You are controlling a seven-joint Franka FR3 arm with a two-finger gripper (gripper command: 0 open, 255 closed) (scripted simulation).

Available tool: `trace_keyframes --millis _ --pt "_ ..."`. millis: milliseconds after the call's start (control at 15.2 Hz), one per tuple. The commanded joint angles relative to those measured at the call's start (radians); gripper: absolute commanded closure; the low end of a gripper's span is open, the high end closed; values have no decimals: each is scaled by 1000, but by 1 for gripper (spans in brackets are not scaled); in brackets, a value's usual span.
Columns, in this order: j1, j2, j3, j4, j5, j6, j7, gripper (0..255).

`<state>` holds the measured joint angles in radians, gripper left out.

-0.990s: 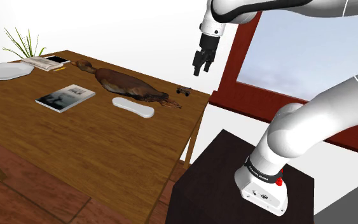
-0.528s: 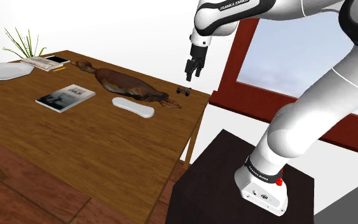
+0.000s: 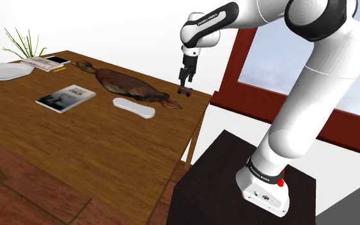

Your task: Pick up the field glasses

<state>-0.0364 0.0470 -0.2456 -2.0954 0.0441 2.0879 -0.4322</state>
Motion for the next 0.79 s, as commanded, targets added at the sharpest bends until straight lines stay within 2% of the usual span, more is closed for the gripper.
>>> trace_keyframes --millis 0,396,528,594,726 --pt "-2 34 -1 6 9 24 -14 0" --pt "-4 80 1 -32 25 107 -27 0" --pt "-4 80 1 -32 25 107 -27 0" --pt "-4 79 2 -32 25 106 -26 255" --pt "-4 80 2 -32 26 106 -26 255"
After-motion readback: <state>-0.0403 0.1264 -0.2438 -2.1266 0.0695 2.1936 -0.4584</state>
